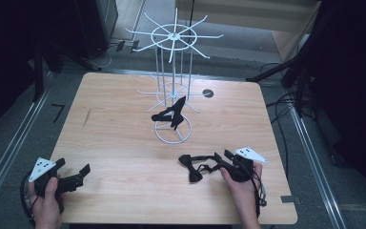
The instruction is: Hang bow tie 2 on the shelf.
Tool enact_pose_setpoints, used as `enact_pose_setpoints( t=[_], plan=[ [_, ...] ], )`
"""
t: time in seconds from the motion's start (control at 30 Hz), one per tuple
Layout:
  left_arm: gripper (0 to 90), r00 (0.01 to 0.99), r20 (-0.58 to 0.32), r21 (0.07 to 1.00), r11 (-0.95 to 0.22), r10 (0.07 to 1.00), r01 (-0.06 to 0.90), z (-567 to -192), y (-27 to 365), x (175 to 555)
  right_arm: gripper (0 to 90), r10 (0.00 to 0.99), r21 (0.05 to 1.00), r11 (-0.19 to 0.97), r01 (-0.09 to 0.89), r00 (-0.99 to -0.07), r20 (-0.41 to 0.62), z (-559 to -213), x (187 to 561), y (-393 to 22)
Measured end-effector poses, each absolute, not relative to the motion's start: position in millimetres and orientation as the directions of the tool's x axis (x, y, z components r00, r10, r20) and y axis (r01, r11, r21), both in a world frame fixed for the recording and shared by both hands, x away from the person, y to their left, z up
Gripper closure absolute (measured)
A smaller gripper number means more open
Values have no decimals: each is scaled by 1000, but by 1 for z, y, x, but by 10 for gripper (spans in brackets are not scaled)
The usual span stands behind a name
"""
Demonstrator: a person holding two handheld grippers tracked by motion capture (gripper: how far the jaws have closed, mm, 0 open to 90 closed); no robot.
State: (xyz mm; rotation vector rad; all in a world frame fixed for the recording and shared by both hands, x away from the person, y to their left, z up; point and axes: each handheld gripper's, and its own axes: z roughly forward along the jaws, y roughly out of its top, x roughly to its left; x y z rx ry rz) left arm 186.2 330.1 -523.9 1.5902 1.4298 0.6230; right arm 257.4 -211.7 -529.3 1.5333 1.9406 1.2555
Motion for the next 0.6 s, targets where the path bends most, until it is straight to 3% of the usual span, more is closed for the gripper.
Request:
enact_pose_setpoints(
  t=[0.6],
  plan=[
    [0,212,-188,855,54,959,515,-524,330,186,808,916,753,65,655,-339,216,-548,256,-205]
  ],
)
